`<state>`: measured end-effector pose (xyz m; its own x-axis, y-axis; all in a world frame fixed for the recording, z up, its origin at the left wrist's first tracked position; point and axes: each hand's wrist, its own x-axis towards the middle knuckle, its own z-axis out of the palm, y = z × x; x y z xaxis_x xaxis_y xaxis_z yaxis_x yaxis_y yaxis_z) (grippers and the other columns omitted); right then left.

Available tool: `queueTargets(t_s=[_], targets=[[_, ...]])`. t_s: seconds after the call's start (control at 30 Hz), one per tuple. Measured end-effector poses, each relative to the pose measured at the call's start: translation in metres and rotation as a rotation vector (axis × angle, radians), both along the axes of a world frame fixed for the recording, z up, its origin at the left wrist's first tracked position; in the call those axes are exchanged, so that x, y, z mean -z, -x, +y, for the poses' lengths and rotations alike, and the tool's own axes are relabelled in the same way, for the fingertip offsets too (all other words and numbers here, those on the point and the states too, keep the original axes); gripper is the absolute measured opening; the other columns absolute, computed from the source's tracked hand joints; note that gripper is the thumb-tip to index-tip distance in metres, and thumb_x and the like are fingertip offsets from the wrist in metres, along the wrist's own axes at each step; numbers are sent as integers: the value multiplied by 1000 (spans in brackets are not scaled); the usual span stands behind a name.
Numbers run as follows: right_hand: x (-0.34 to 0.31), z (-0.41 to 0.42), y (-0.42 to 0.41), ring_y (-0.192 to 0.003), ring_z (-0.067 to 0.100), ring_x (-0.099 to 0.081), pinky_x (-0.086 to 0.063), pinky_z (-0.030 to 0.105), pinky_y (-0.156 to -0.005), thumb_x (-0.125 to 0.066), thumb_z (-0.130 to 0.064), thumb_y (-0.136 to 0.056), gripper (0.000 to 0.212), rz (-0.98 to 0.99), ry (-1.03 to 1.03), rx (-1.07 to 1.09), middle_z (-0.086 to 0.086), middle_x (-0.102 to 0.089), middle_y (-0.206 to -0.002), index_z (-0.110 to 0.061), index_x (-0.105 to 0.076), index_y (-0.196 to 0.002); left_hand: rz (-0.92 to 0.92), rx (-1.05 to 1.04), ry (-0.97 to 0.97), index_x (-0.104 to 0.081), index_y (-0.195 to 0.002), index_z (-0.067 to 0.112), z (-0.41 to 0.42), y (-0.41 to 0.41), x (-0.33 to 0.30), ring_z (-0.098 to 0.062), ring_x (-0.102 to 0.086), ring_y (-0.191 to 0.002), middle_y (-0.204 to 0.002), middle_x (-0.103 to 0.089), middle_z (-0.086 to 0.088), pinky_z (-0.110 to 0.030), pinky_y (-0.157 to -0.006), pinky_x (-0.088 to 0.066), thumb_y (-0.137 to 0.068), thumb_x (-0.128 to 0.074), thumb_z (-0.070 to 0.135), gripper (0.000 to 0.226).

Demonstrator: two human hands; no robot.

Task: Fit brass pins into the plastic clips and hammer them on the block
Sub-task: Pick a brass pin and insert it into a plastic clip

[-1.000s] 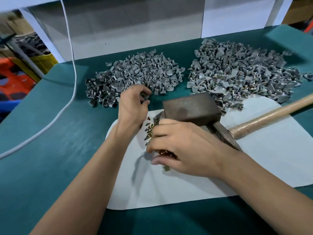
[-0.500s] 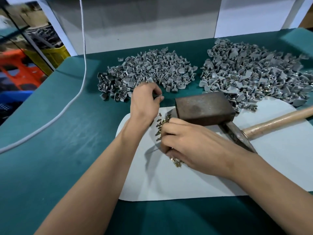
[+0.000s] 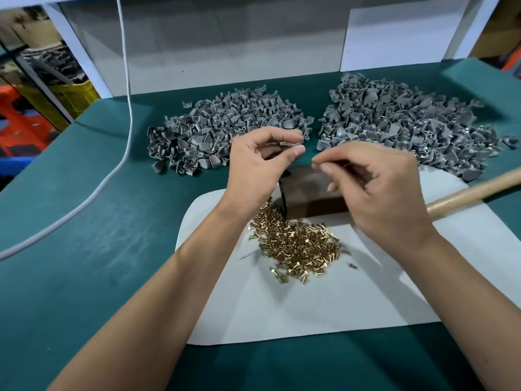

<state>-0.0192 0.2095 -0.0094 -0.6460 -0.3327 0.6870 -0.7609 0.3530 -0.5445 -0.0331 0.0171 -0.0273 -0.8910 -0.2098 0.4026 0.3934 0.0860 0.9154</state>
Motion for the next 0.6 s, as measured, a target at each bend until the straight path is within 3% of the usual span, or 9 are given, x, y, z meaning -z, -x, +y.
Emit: queueTargets(t_s=[0.07,0.17,0.27,0.37,0.6], targets=[[0,3,3,-76,9,-69,-56,22,-71,-70,-6,-94,13,-65,82,40,-6,-73,-92,-13,-78,-102,21,60,19,-74,-105,6,4,-3,0,-26,-74,-101,-108,-77,-12,-42,-92,-60,-81,-81,-4,27],[0,4,8,-95,13,-68,-56,34,-84,-70,-9,-93,13,-91,90,82,-4,-71,-97,-15,-79,-101,47,118,11,-69,-114,1,10,-8,-2,-21,-74,-101,-111,-75,-14,-34,-90,-59,-81,-80,-6,36],[2,3,10,-94,11,-70,-58,39,-86,-70,-10,-92,15,-168,139,103,-9,-74,-96,-18,-79,-100,66,138,73,-70,-112,2,15,-11,-4,-18,-74,-91,-111,-75,-10,-34,-87,-60,-80,-83,-3,36],[4,2,10,-92,10,-73,-60,39,-85,-72,-7,-90,18,-231,183,106,-11,-76,-94,-19,-80,-101,79,158,128,-71,-108,5,19,-14,-5,-25,-76,-91,-107,-76,-7,-38,-86,-62,-79,-83,-5,33],[6,0,10,-87,16,-72,-61,43,-82,-75,-2,-86,25,-298,309,91,-6,-74,-87,-22,-73,-100,89,168,174,-69,-106,13,27,-16,-4,-22,-76,-93,-105,-75,-7,-38,-83,-63,-78,-81,-7,37]])
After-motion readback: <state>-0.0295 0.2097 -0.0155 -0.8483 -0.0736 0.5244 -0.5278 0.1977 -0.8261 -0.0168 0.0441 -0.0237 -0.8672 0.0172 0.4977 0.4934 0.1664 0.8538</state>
